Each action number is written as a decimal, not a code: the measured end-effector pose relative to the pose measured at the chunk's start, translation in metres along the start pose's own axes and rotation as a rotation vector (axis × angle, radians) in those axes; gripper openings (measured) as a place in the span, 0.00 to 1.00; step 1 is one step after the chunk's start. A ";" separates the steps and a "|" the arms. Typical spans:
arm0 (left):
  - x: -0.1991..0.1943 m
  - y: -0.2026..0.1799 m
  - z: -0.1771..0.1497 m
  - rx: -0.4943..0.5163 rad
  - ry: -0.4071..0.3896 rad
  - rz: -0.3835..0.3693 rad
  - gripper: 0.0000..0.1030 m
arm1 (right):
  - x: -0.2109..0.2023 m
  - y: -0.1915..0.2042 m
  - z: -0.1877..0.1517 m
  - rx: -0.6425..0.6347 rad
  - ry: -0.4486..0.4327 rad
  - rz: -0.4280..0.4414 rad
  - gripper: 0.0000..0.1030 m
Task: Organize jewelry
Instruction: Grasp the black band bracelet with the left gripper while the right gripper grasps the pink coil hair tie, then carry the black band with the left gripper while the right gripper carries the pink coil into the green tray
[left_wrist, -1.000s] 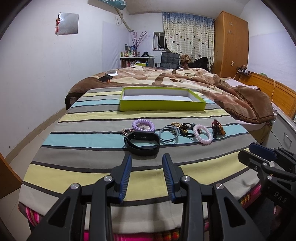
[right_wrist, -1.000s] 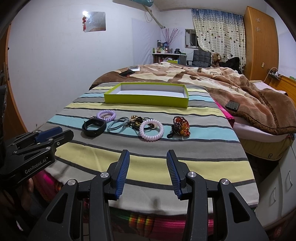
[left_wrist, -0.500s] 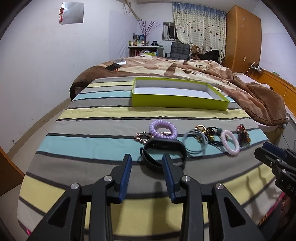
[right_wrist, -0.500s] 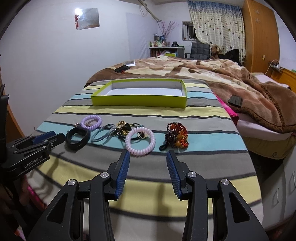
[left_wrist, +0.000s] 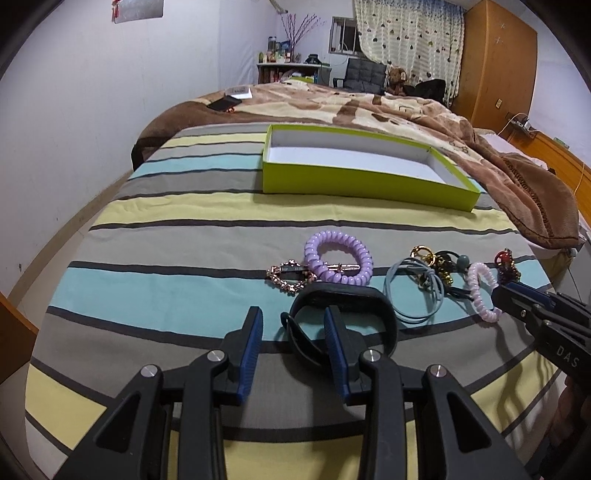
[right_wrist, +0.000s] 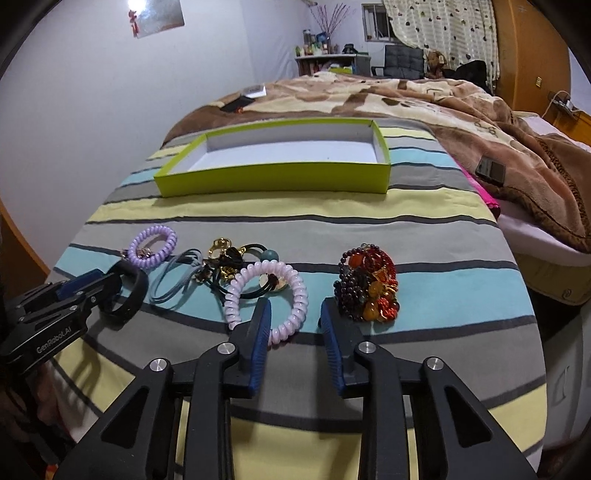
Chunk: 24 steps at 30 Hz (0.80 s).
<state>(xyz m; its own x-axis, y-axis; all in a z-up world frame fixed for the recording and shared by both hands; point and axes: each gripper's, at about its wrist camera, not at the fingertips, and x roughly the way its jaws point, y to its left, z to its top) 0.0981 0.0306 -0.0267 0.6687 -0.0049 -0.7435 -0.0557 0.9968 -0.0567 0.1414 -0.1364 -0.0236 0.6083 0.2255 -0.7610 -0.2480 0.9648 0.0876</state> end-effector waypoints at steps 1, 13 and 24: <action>0.002 0.000 0.001 -0.001 0.006 0.001 0.35 | 0.003 0.001 0.001 -0.005 0.009 -0.005 0.25; -0.002 -0.004 0.002 0.041 -0.002 0.003 0.13 | -0.001 -0.002 0.000 0.007 0.000 -0.001 0.09; -0.017 -0.001 0.000 0.031 -0.022 -0.043 0.11 | -0.021 0.002 0.001 0.015 -0.048 0.025 0.09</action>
<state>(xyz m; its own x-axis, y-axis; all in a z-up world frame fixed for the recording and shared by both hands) 0.0873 0.0296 -0.0140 0.6861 -0.0467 -0.7260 -0.0033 0.9977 -0.0673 0.1287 -0.1395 -0.0064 0.6376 0.2555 -0.7268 -0.2527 0.9606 0.1160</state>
